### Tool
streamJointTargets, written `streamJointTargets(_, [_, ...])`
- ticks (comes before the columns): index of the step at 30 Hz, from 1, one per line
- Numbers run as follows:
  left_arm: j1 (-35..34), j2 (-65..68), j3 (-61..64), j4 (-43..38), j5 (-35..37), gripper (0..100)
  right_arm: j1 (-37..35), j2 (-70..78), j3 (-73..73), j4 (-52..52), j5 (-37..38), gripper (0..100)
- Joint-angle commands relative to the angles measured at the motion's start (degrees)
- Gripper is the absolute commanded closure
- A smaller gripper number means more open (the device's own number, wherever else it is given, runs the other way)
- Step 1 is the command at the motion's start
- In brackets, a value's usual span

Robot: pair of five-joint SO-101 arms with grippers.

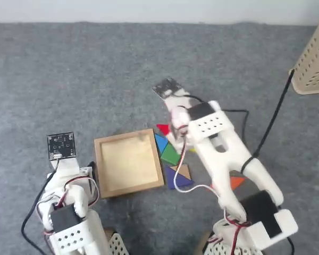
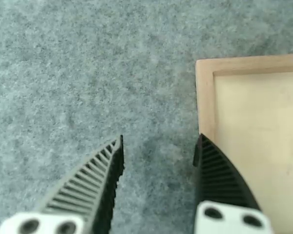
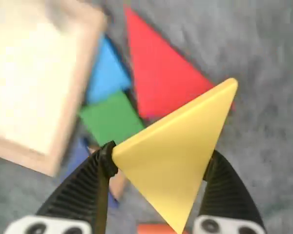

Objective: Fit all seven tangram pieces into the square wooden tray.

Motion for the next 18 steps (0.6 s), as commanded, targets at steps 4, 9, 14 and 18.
streamJointTargets(4, [0.09, -0.62, -0.31, 0.18, 0.53, 77, -11.82, 4.88, -8.79, -2.15, -7.82, 87.2])
streamJointTargets(9, [0.09, -0.62, -0.31, 0.18, 0.53, 77, -18.15, 11.65, -12.31, -4.44, -14.42, 86.8])
streamJointTargets(14, [0.09, -0.62, -0.31, 0.18, 0.53, 77, -21.49, 16.66, -16.53, -4.26, -17.41, 86.8])
streamJointTargets(18, [0.09, -0.62, -0.31, 0.18, 0.53, 77, -21.76, 19.47, -19.08, -4.35, -20.57, 86.8])
